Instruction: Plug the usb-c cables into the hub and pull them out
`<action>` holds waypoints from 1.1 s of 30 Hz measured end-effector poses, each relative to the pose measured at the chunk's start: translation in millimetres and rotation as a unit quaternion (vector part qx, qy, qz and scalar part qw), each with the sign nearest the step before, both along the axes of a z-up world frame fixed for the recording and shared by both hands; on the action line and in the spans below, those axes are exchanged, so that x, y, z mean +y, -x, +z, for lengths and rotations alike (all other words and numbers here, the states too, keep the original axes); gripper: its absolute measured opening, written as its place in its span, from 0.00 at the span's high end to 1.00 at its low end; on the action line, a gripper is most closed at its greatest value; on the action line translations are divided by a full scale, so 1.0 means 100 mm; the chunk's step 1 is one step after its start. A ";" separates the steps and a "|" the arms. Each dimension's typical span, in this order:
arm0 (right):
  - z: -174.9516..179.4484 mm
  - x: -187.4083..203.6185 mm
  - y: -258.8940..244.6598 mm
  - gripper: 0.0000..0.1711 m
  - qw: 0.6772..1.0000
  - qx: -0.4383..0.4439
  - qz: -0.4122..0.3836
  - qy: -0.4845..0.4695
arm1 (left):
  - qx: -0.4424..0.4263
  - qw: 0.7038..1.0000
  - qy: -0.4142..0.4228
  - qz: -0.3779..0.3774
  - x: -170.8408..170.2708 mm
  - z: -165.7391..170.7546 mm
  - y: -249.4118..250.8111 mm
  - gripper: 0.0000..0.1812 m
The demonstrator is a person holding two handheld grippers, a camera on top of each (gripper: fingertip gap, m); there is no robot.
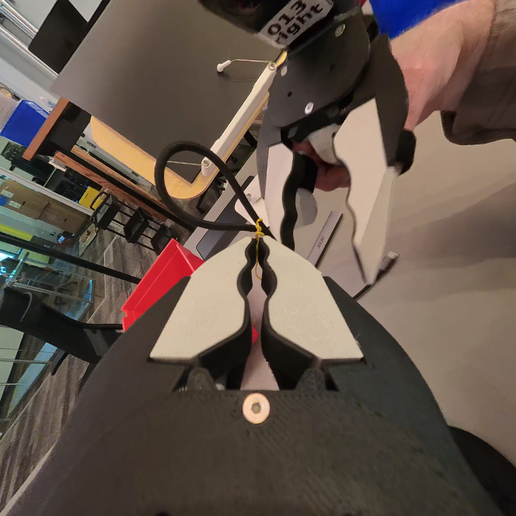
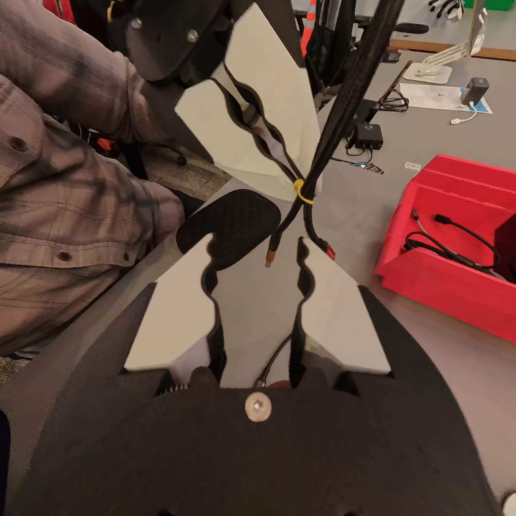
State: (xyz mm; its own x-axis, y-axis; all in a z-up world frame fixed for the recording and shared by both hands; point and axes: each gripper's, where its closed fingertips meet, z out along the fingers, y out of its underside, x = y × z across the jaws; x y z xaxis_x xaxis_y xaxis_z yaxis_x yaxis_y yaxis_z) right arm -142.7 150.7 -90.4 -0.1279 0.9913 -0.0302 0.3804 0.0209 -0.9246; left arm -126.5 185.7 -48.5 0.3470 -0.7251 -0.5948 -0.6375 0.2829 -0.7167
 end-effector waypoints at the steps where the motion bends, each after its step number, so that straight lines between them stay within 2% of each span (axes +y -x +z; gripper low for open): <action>1: -0.03 0.00 0.03 0.74 1.000 -0.006 0.000 0.005 | -0.001 1.000 0.000 0.000 -0.01 0.00 -0.01 0.99; 2: -0.04 -0.01 0.05 0.78 1.000 -0.007 0.005 0.014 | -0.002 1.000 0.001 -0.002 -0.02 0.01 -0.02 0.99; 4: -0.05 0.05 0.07 0.97 1.000 -0.001 -0.002 0.010 | -0.007 1.000 0.001 -0.003 -0.04 0.03 -0.02 0.99; 12: -0.04 0.19 0.09 0.98 0.998 0.006 -0.037 -0.047 | -0.032 0.999 0.039 -0.016 -0.08 0.05 -0.02 0.99; 17: 0.05 0.39 0.02 0.97 0.992 0.029 -0.089 -0.079 | -0.070 0.990 0.111 -0.053 -0.19 0.05 -0.08 0.99; 21: 0.09 0.43 0.02 0.97 0.987 0.030 -0.105 -0.114 | -0.063 0.980 0.163 -0.097 -0.32 -0.05 -0.17 0.99; 28: 0.22 0.46 0.06 0.96 0.971 0.028 -0.135 -0.198 | 0.006 0.982 0.156 -0.110 -0.36 -0.25 -0.19 0.99; 33: 0.37 0.42 0.07 0.97 0.964 0.061 -0.136 -0.218 | 0.016 0.984 0.143 -0.106 -0.34 -0.24 -0.17 0.99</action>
State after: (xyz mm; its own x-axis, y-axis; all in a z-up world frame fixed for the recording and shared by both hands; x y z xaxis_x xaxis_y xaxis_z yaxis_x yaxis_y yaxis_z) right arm -149.9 192.5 -53.3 0.1630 0.9033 0.3968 0.3148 0.3335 -0.8886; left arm -110.0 152.2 -72.8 0.1541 -0.9184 -0.3643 -0.6092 0.2020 -0.7669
